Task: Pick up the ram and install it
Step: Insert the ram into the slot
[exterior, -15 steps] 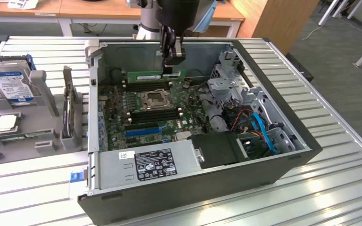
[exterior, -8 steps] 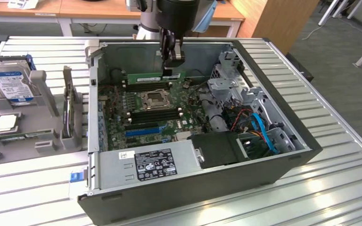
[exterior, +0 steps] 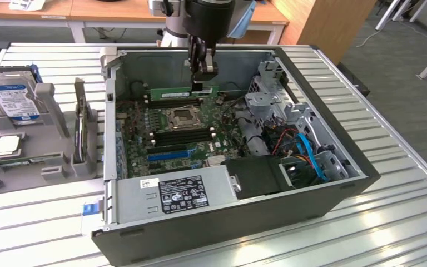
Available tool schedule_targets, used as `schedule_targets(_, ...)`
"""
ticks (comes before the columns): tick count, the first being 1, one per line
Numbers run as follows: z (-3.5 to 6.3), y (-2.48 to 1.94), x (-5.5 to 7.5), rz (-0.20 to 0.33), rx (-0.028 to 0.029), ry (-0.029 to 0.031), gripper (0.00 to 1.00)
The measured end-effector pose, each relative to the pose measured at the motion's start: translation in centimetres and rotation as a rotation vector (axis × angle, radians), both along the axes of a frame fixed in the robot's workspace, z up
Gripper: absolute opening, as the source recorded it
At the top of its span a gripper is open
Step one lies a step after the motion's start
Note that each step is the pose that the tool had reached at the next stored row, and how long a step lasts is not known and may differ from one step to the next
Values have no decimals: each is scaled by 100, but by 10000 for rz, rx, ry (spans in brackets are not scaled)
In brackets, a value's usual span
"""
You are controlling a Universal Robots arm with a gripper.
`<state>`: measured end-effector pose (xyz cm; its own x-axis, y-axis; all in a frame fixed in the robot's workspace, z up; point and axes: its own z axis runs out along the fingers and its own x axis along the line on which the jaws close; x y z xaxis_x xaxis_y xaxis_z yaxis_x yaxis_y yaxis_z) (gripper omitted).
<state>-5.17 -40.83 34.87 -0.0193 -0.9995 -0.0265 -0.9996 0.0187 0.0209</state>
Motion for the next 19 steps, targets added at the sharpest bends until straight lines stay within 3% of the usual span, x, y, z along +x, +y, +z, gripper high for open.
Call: schedule_targets(19,0,0,0,0,-1,0,11)
